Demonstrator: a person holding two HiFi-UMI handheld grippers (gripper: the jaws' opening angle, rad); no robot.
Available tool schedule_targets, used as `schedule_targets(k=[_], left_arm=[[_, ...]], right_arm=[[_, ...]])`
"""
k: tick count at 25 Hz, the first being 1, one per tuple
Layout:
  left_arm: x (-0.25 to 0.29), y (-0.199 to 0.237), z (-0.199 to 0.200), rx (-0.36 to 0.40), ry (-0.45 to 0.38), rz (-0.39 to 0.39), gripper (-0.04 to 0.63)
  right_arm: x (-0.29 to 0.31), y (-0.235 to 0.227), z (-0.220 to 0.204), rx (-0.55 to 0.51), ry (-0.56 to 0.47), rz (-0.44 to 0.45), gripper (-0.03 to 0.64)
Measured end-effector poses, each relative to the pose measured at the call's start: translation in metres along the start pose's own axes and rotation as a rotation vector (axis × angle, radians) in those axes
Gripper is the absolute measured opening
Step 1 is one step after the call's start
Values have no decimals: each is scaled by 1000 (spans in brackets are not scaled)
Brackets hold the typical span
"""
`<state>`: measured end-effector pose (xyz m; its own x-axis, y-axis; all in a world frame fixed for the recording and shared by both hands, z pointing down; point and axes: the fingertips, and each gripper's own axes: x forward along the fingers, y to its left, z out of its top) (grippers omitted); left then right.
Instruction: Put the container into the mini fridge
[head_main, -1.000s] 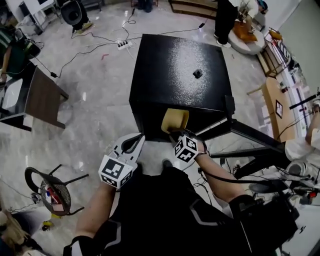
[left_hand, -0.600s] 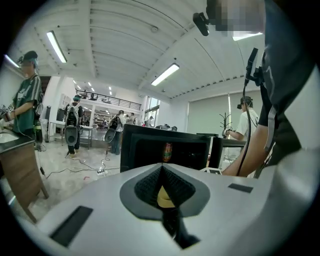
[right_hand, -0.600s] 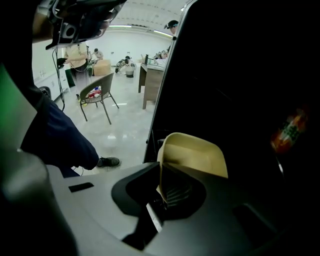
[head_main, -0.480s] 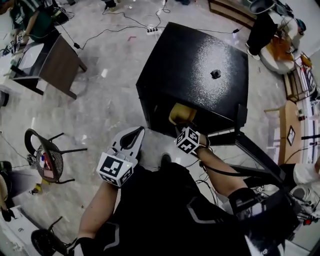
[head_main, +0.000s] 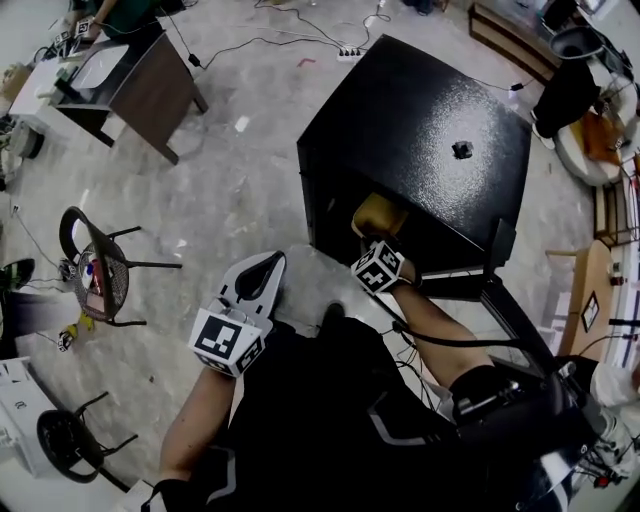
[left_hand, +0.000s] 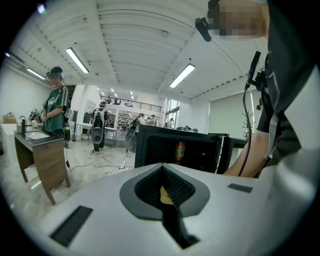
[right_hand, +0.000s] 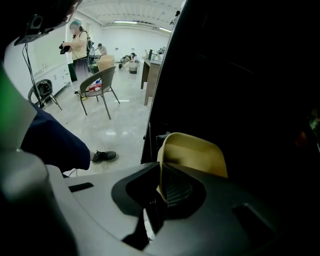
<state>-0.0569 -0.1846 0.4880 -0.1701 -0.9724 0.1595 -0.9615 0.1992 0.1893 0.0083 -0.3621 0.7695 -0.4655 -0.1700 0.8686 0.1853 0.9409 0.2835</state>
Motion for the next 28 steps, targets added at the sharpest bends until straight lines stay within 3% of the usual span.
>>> schedule_targets(k=[12, 18, 26, 28], left_arm=[[-5, -4, 1, 16, 2, 42, 9], [2, -11, 4, 25, -4, 17, 9], [11, -10, 5, 13, 6, -15, 9], [15, -10, 7, 13, 7, -34, 9]], right_arm=[[17, -9, -3, -9, -3, -8, 32], [25, -6, -12, -3, 8, 36, 32], [20, -12, -12, 16, 13, 20, 34], [22, -13, -14, 27, 5, 27, 61]])
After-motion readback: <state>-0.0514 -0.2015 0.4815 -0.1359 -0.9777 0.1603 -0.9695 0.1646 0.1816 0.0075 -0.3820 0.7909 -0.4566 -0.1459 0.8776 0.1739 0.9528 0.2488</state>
